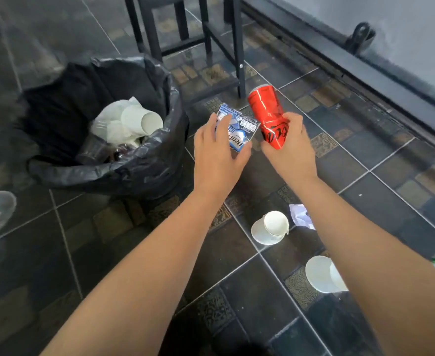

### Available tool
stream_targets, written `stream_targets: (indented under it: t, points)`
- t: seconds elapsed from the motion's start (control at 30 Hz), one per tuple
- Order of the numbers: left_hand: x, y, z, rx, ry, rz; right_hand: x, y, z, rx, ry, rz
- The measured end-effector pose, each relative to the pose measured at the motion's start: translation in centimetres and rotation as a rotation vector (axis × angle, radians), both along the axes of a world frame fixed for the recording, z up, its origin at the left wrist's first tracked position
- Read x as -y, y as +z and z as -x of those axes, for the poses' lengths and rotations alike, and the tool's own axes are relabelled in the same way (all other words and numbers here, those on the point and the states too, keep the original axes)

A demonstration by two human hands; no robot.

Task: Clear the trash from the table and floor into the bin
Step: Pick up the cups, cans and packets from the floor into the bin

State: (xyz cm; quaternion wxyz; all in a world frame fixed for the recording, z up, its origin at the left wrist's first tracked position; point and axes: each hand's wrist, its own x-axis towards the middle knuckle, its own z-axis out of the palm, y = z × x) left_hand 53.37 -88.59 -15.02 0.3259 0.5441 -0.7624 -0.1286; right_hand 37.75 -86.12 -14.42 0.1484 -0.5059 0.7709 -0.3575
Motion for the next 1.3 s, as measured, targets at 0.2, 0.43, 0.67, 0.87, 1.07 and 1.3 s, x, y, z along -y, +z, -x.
stream_targets:
  t: [0.2,0.43,0.67,0.87,1.07,1.3]
  points:
    - [0.3,6.6,-3.9,-0.129,0.100,0.178,2.0,4.8,-5.3,0.063,0.070,0.258]
    - [2.5,9.9,-12.2,0.016,0.362,0.185,4.8,9.6,-12.9,0.125,0.184,0.396]
    - [2.8,7.4,-19.0,0.287,0.491,-0.013,6.5,8.5,-16.9,-0.061,0.367,0.213]
    - [1.8,7.0,-19.2,0.329,0.475,-0.202,6.7,7.3,-17.7,-0.190,0.473,0.032]
    - [0.2,7.0,-17.1,0.287,0.392,-0.021,5.3,7.2,-16.0,-0.208,0.471,0.087]
    - [-3.7,6.5,-7.7,0.148,-0.045,0.210,0.1,6.6,-6.6,-0.237,0.239,0.060]
